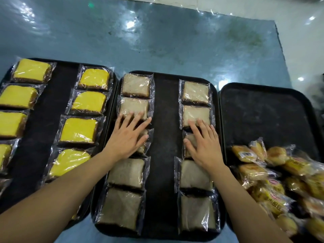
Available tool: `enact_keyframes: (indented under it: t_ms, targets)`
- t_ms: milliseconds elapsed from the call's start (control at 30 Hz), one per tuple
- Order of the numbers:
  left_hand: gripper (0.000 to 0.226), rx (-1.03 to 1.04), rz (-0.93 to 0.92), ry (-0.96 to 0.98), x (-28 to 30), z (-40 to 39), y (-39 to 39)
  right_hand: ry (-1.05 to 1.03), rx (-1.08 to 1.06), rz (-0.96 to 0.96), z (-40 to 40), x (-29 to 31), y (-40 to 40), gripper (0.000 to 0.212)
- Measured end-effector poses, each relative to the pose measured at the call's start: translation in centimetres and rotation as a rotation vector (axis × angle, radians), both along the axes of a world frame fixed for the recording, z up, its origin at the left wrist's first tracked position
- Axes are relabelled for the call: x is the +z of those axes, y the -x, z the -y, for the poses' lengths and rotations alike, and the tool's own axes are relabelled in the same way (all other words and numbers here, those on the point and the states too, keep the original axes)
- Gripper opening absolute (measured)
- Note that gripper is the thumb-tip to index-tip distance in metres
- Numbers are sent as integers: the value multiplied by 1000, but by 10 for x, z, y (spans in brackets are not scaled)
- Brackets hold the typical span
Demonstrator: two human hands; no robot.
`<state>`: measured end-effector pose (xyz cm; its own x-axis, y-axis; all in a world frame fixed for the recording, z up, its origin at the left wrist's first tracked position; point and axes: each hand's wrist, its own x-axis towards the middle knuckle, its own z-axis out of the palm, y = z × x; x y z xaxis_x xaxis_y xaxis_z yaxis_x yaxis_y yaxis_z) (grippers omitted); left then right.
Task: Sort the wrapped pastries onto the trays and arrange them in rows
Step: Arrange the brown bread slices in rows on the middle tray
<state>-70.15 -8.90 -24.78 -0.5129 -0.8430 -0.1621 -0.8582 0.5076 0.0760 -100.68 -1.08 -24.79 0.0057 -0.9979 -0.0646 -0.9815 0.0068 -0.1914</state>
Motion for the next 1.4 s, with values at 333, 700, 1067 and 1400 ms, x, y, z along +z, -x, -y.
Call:
enact_keyframes:
  t_ms: [333, 700, 1067, 1400]
  targets:
    - [61, 33, -20, 3, 0, 3, -1, 16, -39, -3, -2, 2, 2, 67]
    - [54, -12, -137, 25, 18, -119, -14, 174, -106, 110, -104, 17, -31, 59]
    - [62, 48, -92, -59, 3, -183, -40, 58, -29, -2, -165, -2, -58, 60]
    - [64, 42, -77, -1, -3, -190, -43, 38, -92, -28, -167, -3, -63, 60]
